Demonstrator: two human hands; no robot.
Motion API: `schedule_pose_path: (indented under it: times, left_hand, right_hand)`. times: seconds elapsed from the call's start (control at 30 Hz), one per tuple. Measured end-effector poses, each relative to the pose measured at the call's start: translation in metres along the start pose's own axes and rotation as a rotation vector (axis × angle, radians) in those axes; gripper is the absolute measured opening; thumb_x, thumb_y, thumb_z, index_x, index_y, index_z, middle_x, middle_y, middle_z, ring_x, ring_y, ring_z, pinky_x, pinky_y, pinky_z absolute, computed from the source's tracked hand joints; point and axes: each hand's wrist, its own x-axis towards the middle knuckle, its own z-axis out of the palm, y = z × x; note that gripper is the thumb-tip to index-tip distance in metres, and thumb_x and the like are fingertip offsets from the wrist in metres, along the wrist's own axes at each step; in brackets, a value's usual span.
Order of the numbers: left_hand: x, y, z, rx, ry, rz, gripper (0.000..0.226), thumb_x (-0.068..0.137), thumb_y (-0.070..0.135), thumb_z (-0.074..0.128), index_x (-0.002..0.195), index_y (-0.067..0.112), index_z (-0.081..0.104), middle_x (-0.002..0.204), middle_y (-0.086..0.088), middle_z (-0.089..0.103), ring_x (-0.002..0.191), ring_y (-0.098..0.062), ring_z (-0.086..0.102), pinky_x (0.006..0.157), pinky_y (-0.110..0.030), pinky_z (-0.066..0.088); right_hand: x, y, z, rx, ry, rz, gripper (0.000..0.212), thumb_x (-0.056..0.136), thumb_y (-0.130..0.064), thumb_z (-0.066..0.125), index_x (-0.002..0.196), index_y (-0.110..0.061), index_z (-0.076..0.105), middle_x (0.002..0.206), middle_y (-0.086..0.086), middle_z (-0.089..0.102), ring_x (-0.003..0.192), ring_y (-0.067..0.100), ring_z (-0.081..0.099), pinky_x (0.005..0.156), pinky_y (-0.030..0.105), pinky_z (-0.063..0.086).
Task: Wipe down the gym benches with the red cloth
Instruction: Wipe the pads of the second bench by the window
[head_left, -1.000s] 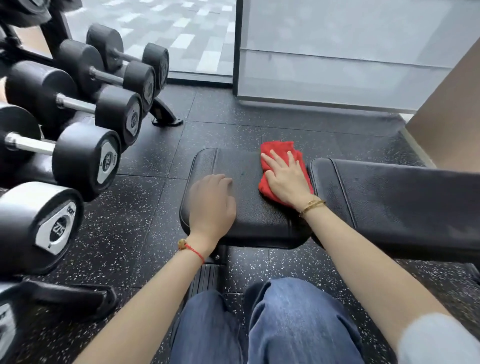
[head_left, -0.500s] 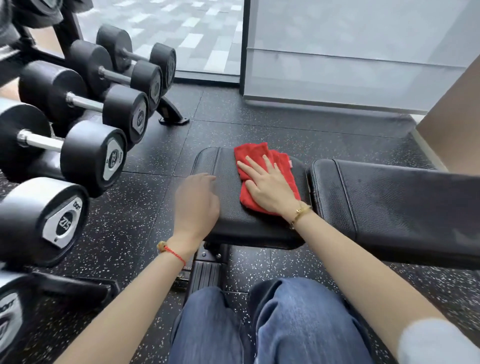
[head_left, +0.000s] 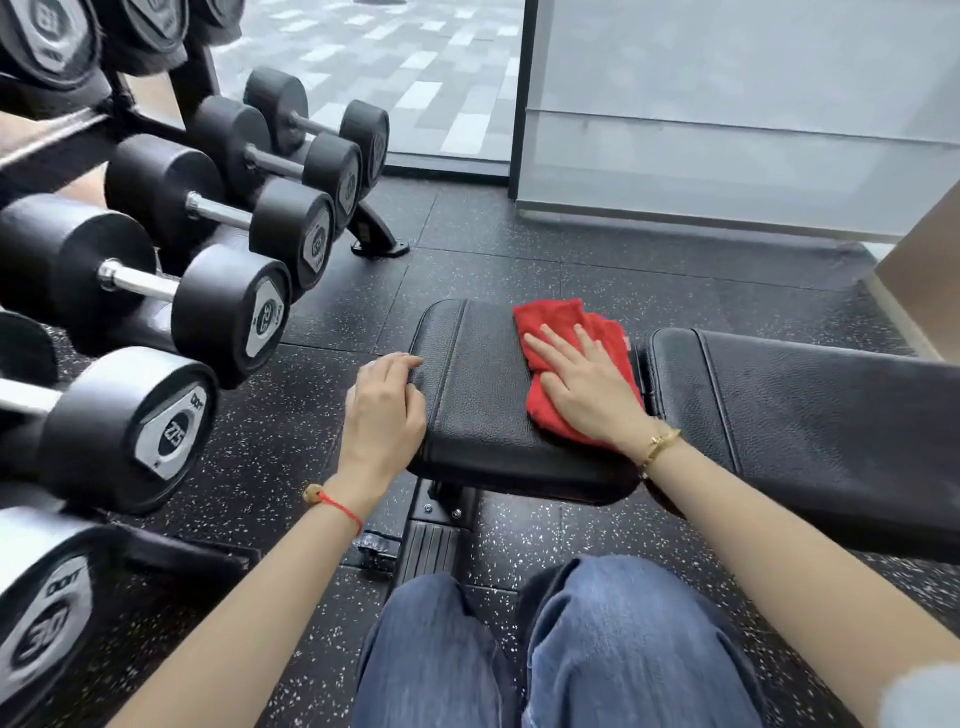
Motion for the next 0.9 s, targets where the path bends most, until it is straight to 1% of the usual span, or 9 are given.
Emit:
schedule_pose_path:
  times: [0.1, 0.17, 0.27, 0.33, 0.4, 0.5, 0.67, 0.8, 0.9]
  left_hand:
    - [-0.001, 0.006, 0.003, -0.005, -0.005, 0.009, 0.034, 0.092, 0.009, 0.05, 0.124, 0.014, 0.059, 0.132, -0.002, 0.057, 0.126, -0.023, 0.047, 0.105, -0.045, 0.039]
    - [0.0, 0.012, 0.004, 0.002, 0.008, 0.011, 0.035, 0.092, 0.009, 0.051, 0.126, 0.013, 0.059, 0.134, -0.003, 0.056, 0.127, -0.023, 0.047, 0.106, -0.044, 0.038]
    - [0.006, 0.022, 0.009, 0.007, 0.029, 0.032, 0.038, 0.091, 0.009, 0.05, 0.129, 0.012, 0.056, 0.135, -0.003, 0.055, 0.128, -0.023, 0.046, 0.107, -0.042, 0.037]
    - [0.01, 0.03, 0.014, 0.003, 0.024, 0.062, 0.039, 0.091, 0.01, 0.05, 0.13, 0.014, 0.056, 0.136, -0.003, 0.055, 0.129, -0.023, 0.045, 0.107, -0.042, 0.037]
    - [0.013, 0.041, 0.021, 0.009, -0.002, 0.099, 0.04, 0.091, 0.012, 0.05, 0.13, 0.015, 0.056, 0.137, -0.003, 0.054, 0.13, -0.023, 0.045, 0.107, -0.042, 0.037]
    - [0.017, 0.058, 0.035, 0.015, -0.039, 0.153, 0.04, 0.09, 0.014, 0.05, 0.13, 0.016, 0.056, 0.137, -0.003, 0.054, 0.131, -0.023, 0.044, 0.107, -0.041, 0.036]
    - [0.018, 0.077, 0.055, 0.057, -0.075, 0.217, 0.039, 0.091, 0.017, 0.051, 0.129, 0.014, 0.058, 0.137, -0.004, 0.054, 0.13, -0.024, 0.045, 0.108, -0.04, 0.035]
    - [0.014, 0.073, 0.063, 0.144, -0.103, 0.217, 0.036, 0.092, 0.021, 0.048, 0.126, 0.015, 0.058, 0.136, -0.004, 0.054, 0.13, -0.025, 0.045, 0.112, -0.042, 0.031]
    - [0.014, 0.072, 0.064, 0.151, -0.097, 0.226, 0.034, 0.091, 0.021, 0.048, 0.122, 0.015, 0.059, 0.133, -0.005, 0.056, 0.128, -0.026, 0.046, 0.112, -0.043, 0.031]
  right_hand:
    - [0.031, -0.021, 0.002, -0.033, 0.001, 0.056, 0.052, 0.1, -0.034, 0.032, 0.151, -0.035, 0.022, 0.162, -0.009, 0.013, 0.149, 0.032, 0.002, 0.121, 0.049, 0.001]
    - [0.032, -0.042, 0.007, -0.041, -0.016, -0.039, 0.053, 0.1, -0.032, 0.033, 0.151, -0.035, 0.022, 0.162, -0.009, 0.013, 0.149, 0.032, 0.002, 0.121, 0.049, 0.002]
    - [0.0, -0.054, 0.012, -0.04, -0.037, -0.232, 0.056, 0.097, -0.031, 0.038, 0.151, -0.036, 0.023, 0.161, -0.01, 0.016, 0.15, 0.03, 0.005, 0.121, 0.048, 0.005]
    - [-0.026, -0.047, 0.013, -0.051, -0.026, -0.27, 0.057, 0.096, -0.032, 0.039, 0.151, -0.037, 0.023, 0.16, -0.012, 0.017, 0.15, 0.029, 0.006, 0.121, 0.047, 0.007]
    - [-0.048, -0.033, 0.014, -0.062, 0.009, -0.212, 0.057, 0.095, -0.033, 0.037, 0.15, -0.038, 0.023, 0.16, -0.012, 0.018, 0.15, 0.029, 0.007, 0.121, 0.047, 0.007]
    - [-0.058, -0.009, 0.011, -0.027, 0.061, -0.018, 0.056, 0.096, -0.034, 0.037, 0.15, -0.037, 0.024, 0.16, -0.013, 0.018, 0.149, 0.029, 0.007, 0.122, 0.046, 0.006]
    - [-0.013, 0.015, 0.0, 0.016, 0.067, 0.219, 0.053, 0.099, -0.033, 0.036, 0.151, -0.034, 0.024, 0.161, -0.008, 0.014, 0.149, 0.034, 0.005, 0.121, 0.048, 0.004]
    - [-0.001, 0.01, -0.003, -0.031, 0.072, 0.237, 0.053, 0.1, -0.032, 0.034, 0.152, -0.029, 0.024, 0.162, -0.004, 0.015, 0.148, 0.037, 0.006, 0.121, 0.048, 0.004]
    - [-0.038, 0.009, 0.0, -0.016, 0.061, 0.116, 0.054, 0.099, -0.027, 0.035, 0.152, -0.027, 0.024, 0.161, -0.004, 0.017, 0.149, 0.034, 0.005, 0.122, 0.046, 0.005]
